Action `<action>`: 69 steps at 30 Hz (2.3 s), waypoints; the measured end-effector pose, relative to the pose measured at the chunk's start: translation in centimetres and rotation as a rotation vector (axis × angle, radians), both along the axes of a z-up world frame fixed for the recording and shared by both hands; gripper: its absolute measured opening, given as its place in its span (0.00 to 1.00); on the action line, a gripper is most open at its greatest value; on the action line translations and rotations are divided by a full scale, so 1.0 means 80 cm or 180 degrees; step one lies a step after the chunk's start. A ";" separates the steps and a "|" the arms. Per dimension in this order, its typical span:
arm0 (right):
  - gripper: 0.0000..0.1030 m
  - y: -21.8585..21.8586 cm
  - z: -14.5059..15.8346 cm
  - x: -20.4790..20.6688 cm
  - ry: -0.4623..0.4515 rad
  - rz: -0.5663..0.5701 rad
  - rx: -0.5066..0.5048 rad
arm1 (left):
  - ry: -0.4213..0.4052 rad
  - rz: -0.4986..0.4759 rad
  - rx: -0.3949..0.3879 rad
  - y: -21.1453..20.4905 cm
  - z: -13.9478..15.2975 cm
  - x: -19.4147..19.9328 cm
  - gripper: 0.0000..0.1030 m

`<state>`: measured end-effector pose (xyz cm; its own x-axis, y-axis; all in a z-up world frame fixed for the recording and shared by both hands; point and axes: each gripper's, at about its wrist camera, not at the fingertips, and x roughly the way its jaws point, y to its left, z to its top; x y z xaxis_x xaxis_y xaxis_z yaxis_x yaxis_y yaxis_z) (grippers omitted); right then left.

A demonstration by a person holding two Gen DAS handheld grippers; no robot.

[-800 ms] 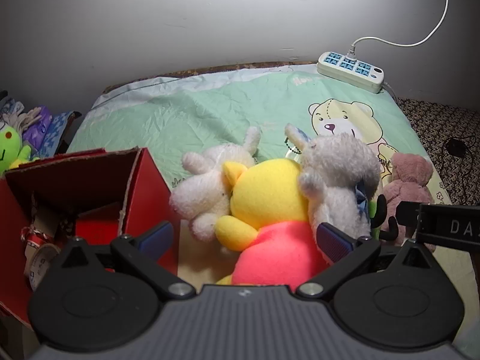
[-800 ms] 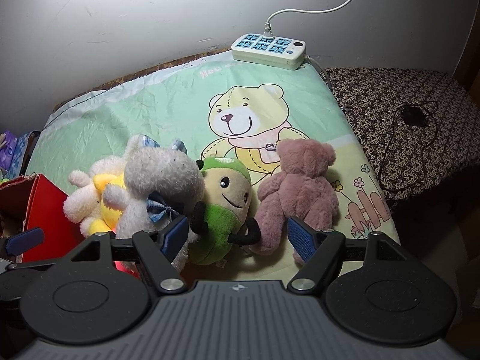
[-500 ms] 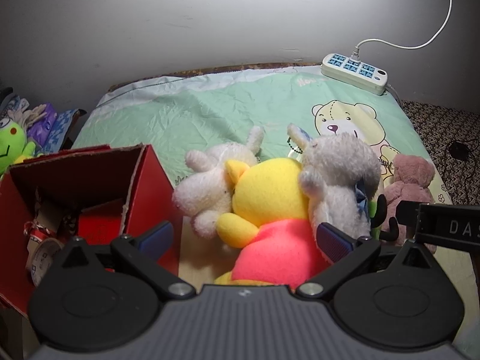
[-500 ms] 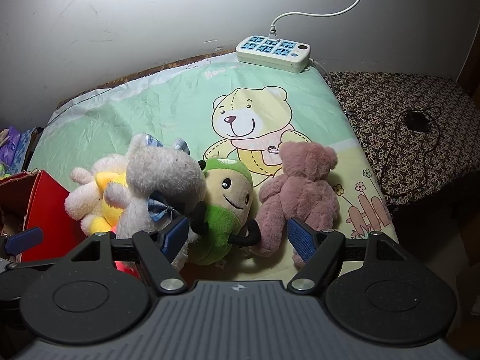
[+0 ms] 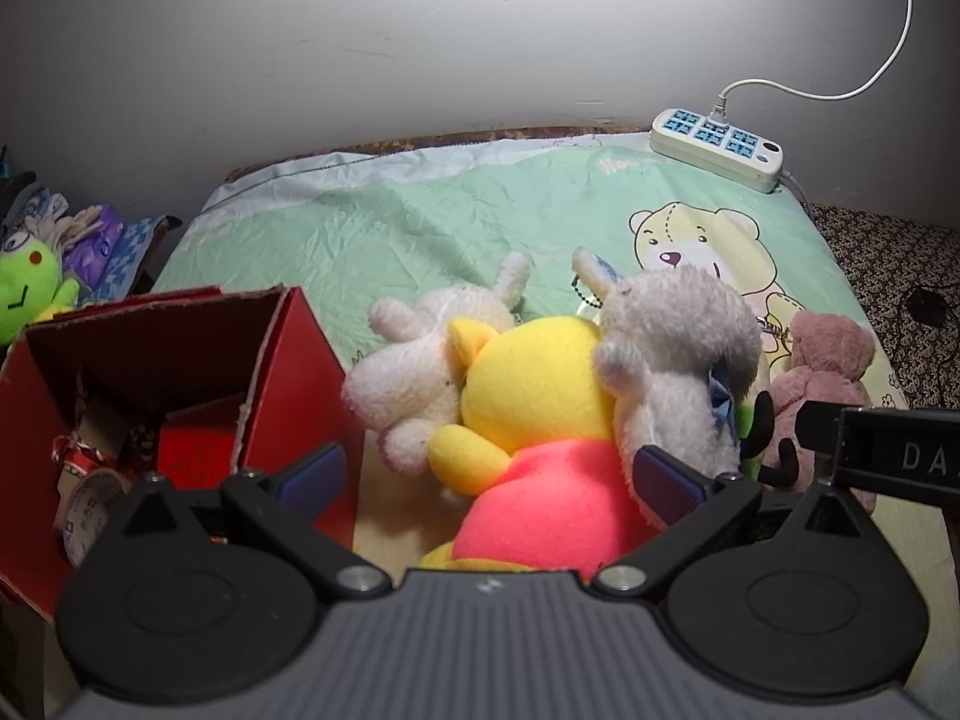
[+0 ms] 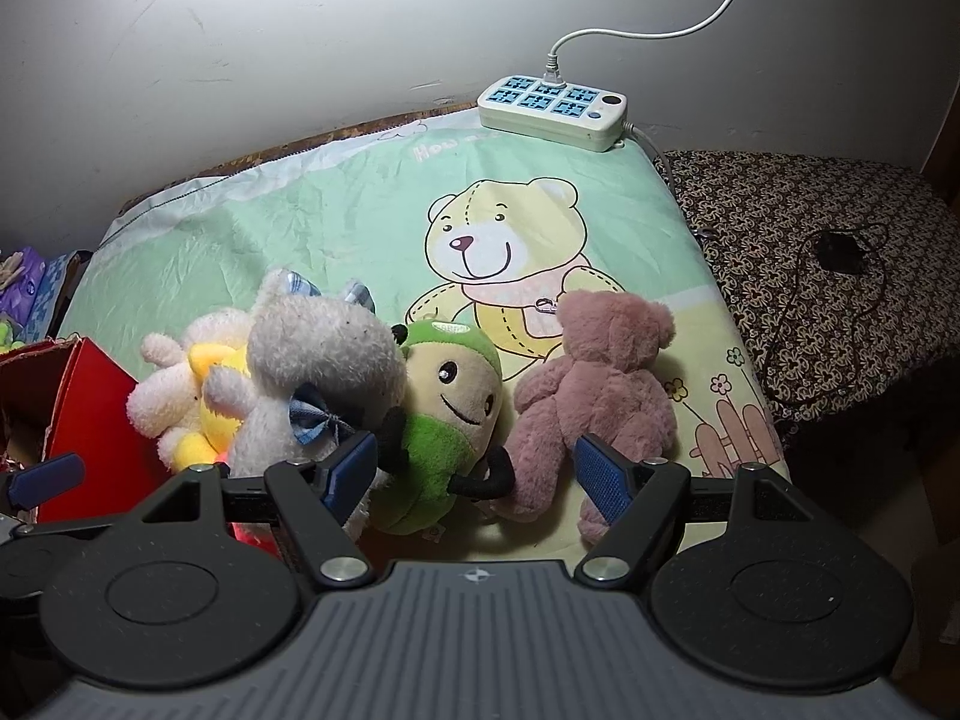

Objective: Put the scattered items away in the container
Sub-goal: 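Move the right gripper toward the grey plush with the blue bow, then close the right gripper on the grey plush and lift it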

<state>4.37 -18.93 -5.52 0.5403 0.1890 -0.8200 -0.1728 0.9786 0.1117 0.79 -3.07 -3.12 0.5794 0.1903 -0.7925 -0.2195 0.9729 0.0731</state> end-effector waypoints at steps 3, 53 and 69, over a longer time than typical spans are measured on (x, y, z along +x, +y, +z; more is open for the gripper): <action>0.71 -0.006 0.002 0.002 -0.0027 0.0011 0.0057 | -0.0040 0.0022 0.0006 0.001 0.003 0.000 0.99; 0.46 -0.004 -0.032 0.054 0.0485 0.0513 0.1435 | -0.0128 -0.0892 -0.0714 -0.035 -0.020 0.035 0.41; 0.48 -0.005 0.004 0.009 0.0215 0.0566 0.1344 | -0.0370 -0.0969 -0.0672 -0.036 0.012 -0.015 0.41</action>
